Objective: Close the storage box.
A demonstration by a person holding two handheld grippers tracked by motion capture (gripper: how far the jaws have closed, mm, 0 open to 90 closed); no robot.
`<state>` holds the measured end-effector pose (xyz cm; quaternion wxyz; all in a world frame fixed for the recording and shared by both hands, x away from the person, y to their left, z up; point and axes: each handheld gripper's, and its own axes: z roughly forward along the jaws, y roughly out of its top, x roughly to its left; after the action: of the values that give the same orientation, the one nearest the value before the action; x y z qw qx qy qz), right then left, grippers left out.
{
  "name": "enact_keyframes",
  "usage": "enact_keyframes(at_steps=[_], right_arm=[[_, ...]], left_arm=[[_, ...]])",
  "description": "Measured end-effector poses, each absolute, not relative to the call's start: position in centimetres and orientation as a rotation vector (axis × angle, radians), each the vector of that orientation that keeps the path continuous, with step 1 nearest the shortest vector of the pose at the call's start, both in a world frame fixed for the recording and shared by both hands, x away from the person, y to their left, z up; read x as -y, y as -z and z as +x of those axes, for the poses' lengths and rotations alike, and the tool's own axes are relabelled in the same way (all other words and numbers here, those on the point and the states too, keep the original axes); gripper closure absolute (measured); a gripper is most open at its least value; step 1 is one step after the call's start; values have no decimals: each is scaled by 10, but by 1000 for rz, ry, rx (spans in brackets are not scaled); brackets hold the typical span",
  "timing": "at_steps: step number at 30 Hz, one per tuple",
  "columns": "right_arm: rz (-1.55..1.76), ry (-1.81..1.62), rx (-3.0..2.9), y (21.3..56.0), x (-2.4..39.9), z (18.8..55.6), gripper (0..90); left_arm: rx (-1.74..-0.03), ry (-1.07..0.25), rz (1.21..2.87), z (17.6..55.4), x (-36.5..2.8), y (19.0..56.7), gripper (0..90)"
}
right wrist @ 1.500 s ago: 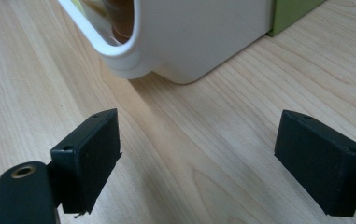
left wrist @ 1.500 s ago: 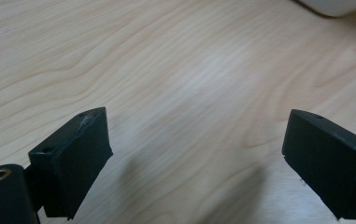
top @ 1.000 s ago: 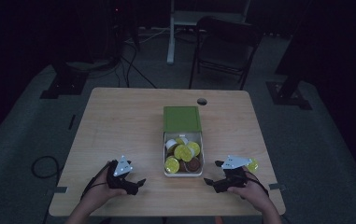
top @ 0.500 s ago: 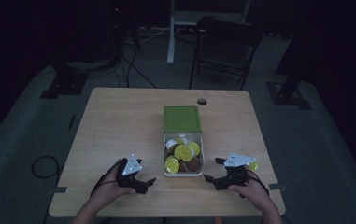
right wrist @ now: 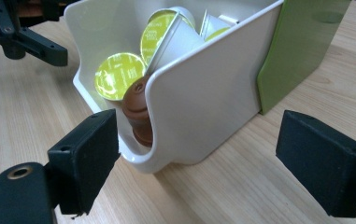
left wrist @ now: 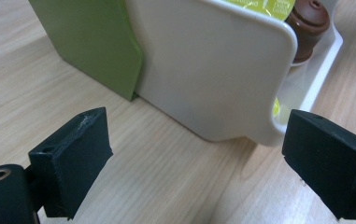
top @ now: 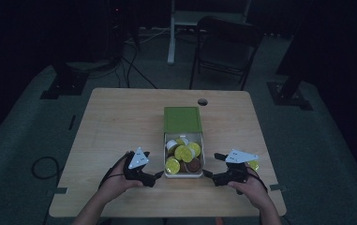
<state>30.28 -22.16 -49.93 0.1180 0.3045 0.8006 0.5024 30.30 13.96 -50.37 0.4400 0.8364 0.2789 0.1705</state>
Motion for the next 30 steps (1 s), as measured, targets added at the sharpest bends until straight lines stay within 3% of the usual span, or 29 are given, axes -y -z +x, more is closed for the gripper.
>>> enact_keyframes(at_steps=[30], right_arm=[[965,-1458,-2324,506,217,318,127]], left_arm=[[-710,-424,2036,315,-131,502,81]])
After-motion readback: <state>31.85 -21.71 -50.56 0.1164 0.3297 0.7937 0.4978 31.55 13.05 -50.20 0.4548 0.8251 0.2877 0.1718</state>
